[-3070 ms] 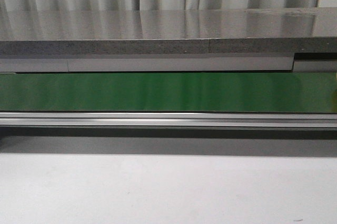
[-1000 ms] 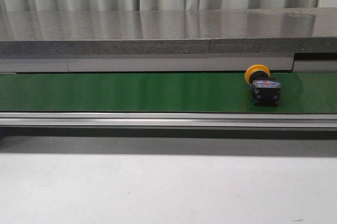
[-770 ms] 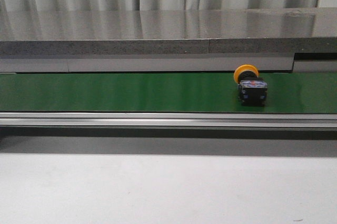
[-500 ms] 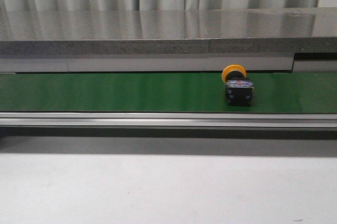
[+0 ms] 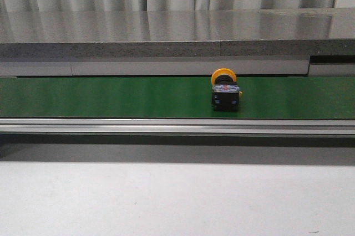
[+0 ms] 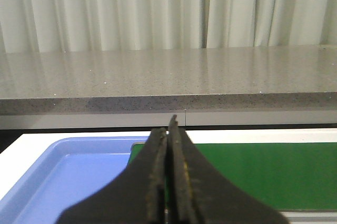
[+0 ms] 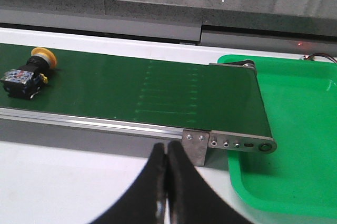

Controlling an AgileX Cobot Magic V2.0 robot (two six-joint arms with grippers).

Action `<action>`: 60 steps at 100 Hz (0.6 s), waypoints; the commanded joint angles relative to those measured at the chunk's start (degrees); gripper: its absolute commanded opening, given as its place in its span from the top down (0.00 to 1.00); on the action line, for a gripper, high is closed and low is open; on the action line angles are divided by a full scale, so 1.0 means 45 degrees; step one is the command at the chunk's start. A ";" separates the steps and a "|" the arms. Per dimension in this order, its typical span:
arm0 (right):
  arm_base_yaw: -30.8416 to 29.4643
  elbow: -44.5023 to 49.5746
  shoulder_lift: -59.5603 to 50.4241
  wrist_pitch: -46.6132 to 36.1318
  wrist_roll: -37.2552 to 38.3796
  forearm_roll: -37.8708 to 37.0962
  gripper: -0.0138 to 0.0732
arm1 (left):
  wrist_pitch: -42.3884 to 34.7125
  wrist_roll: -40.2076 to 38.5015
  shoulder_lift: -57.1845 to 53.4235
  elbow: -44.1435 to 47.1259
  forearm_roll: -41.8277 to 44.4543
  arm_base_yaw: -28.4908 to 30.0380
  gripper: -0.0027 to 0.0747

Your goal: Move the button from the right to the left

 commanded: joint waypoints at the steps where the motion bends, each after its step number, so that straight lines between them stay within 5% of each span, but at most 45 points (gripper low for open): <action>1: 0.0003 -0.0319 0.0148 -0.1071 0.0002 -0.0119 0.92 | -0.0742 -0.0004 0.0717 -0.0954 0.0014 -0.0080 0.99; 42: 0.0003 -0.0319 0.0148 -0.1071 0.0002 -0.0119 0.92 | 0.2977 -0.0004 0.4755 -0.4426 -0.0185 -0.0080 0.98; 52: 0.0003 -0.0319 0.0148 -0.1071 0.0002 -0.0119 0.92 | 0.3236 -0.0004 0.5787 -0.5212 -0.0311 -0.0080 0.88; 60: 0.0003 -0.0319 0.0148 -0.1071 0.0002 -0.0119 0.92 | 0.3236 0.0100 0.6528 -0.5779 -0.0311 -0.0080 0.69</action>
